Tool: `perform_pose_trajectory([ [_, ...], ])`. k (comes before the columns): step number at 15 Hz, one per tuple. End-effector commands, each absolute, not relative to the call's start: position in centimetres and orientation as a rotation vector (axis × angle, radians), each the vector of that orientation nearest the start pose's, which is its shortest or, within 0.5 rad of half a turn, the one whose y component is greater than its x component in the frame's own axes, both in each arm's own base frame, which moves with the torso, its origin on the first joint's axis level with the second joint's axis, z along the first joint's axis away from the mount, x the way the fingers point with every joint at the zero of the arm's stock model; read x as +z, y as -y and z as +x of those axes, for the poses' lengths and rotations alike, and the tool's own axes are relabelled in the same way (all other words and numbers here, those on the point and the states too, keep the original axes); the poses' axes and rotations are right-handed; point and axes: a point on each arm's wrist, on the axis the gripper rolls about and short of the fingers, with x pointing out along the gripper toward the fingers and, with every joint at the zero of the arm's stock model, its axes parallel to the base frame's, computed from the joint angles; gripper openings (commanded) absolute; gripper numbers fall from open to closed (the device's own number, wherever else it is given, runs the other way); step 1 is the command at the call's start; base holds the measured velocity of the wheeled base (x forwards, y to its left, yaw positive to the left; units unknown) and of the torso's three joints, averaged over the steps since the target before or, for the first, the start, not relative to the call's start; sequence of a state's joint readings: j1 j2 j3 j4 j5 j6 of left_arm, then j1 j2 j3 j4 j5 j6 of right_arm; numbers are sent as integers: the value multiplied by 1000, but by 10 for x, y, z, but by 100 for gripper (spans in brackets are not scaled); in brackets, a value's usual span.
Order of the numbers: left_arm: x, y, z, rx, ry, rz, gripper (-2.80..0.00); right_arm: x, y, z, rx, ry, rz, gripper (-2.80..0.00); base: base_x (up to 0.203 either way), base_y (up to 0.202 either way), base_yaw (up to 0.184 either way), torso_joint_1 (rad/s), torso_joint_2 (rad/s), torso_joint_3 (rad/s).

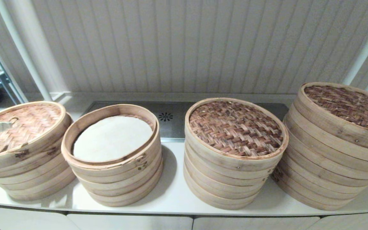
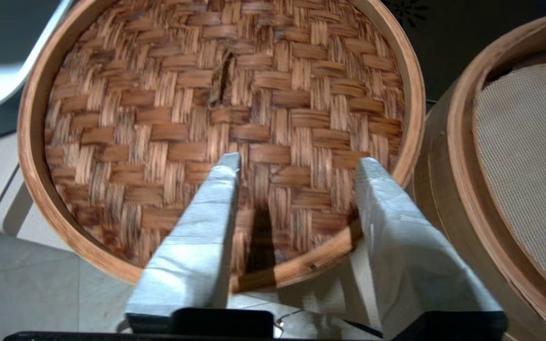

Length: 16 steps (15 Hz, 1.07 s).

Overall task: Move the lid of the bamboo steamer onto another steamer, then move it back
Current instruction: Pick up the steamer

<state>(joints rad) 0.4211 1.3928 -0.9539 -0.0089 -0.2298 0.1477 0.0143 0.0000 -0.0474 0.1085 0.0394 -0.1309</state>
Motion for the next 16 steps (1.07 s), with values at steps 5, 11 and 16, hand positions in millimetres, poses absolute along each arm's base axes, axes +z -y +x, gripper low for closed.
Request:
perform_pose_trajectory([
  [5, 239, -119, 244, 127, -454, 26, 0, 77, -1, -27, 57, -57, -131, -280, 0, 0, 0, 0, 0, 0],
  [11, 224, -140, 279, 94, -410, 76, 0, 77, 0, -27, 56, -56, -131, -280, 0, 0, 0, 0, 0, 0],
  [16, 222, -146, 284, 1, -386, 77, 0, 77, -1, -27, 58, -56, -131, -280, 0, 0, 0, 0, 0, 0],
])
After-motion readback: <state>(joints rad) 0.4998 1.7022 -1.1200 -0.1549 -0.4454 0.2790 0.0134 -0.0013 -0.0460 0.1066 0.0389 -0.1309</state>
